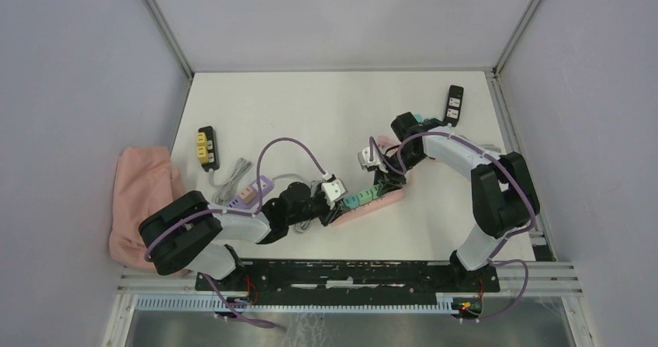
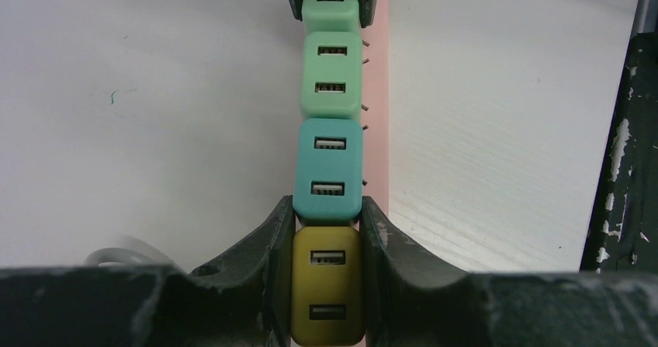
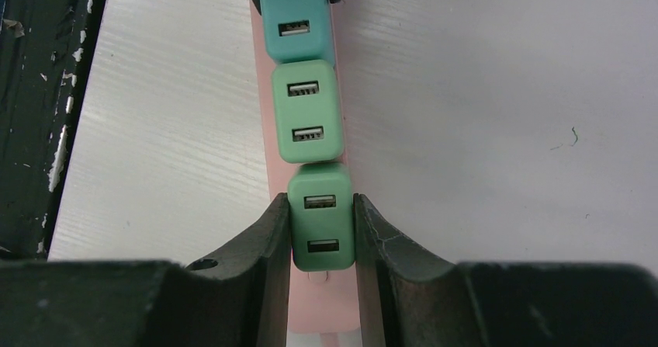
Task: Pull the plug off the socket
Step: Remove the plug from the socket.
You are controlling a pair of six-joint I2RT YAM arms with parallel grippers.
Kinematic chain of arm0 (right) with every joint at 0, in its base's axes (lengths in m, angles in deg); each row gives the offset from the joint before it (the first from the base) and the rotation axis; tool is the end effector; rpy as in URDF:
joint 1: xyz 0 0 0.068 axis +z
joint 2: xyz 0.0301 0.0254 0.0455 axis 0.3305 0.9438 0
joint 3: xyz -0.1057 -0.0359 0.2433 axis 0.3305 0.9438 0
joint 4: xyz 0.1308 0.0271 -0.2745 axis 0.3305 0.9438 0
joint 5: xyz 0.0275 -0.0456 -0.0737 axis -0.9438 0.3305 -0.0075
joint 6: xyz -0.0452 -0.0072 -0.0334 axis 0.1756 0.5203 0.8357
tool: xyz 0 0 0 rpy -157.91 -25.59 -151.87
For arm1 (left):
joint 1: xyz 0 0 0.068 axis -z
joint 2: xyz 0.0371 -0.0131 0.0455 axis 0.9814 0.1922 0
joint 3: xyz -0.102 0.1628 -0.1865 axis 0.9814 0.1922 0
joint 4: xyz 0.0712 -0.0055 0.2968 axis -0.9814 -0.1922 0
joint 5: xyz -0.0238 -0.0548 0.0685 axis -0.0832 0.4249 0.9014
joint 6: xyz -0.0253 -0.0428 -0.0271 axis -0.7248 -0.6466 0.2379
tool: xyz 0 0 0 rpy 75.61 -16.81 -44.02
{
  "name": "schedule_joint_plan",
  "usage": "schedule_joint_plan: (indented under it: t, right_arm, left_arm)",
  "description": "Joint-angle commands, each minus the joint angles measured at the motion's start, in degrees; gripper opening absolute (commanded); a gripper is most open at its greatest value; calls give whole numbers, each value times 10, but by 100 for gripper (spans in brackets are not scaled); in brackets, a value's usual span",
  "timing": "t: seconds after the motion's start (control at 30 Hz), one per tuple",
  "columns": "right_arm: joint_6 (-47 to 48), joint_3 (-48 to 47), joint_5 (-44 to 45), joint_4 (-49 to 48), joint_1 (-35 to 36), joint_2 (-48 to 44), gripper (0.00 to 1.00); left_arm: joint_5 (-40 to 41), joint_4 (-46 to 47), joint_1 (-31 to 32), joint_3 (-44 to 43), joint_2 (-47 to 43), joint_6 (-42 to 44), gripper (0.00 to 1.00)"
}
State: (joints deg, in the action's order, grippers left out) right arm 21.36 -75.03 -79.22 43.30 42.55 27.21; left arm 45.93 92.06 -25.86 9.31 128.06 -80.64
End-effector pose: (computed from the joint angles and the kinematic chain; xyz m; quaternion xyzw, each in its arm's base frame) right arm 0.3031 0.1611 0.1694 -0.7014 0.5955 0.3350 0.2029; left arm 0.1606 -0.2258 0.1004 0.4410 0.6861 -0.3042 0.4922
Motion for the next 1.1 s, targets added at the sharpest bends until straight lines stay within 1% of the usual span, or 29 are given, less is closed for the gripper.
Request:
schedule_joint_plan:
  t: [0.0,0.07,0.13,0.23,0.3,0.4,0.5,0.6,0.67,0.73,0.8,0.87,0.97,1.07]
  right_arm:
    - [32,5,-33,36,-10,-26,0]
    - [33,2,-36,43,15,-22,0]
    - [10,-3,-38,29,42,-19,0]
    - [-28,-22,-66,22,52,-11,0]
    - [-47,-32,-63,15,47,-9,0]
    - [-63,-30,-51,1,12,-7,0]
    - [-29,-16,-29,15,-23,-13,0]
    - [19,5,-40,38,-24,-22,0]
    - [42,1,-53,61,-3,-18,0]
    - [42,-7,-58,67,28,-12,0]
    - [18,-17,-69,59,53,-6,0]
    - [-22,-33,-78,48,61,0,0]
    - [-58,-57,-57,44,43,6,0]
    - [-15,-60,-80,84,-18,2,0]
  left_arm:
    - [19,-41,-3,2,14,22,3]
    - [19,-42,-3,1,15,23,3]
    - [18,-41,-3,1,15,23,3]
    - [18,-42,-3,1,15,23,3]
    - [17,-41,-3,1,15,23,3]
    - [16,-42,-4,1,17,24,3]
    - [17,-41,-3,2,16,25,3]
    - [15,-42,-4,1,18,26,3]
    - [14,-42,-3,0,21,26,3]
    - [14,-42,-3,0,21,26,3]
    - [13,-41,-4,0,20,25,3]
    - [11,-42,-4,0,21,26,3]
    - [11,-41,-3,-1,23,26,3]
    - [10,-42,-4,-2,25,26,3]
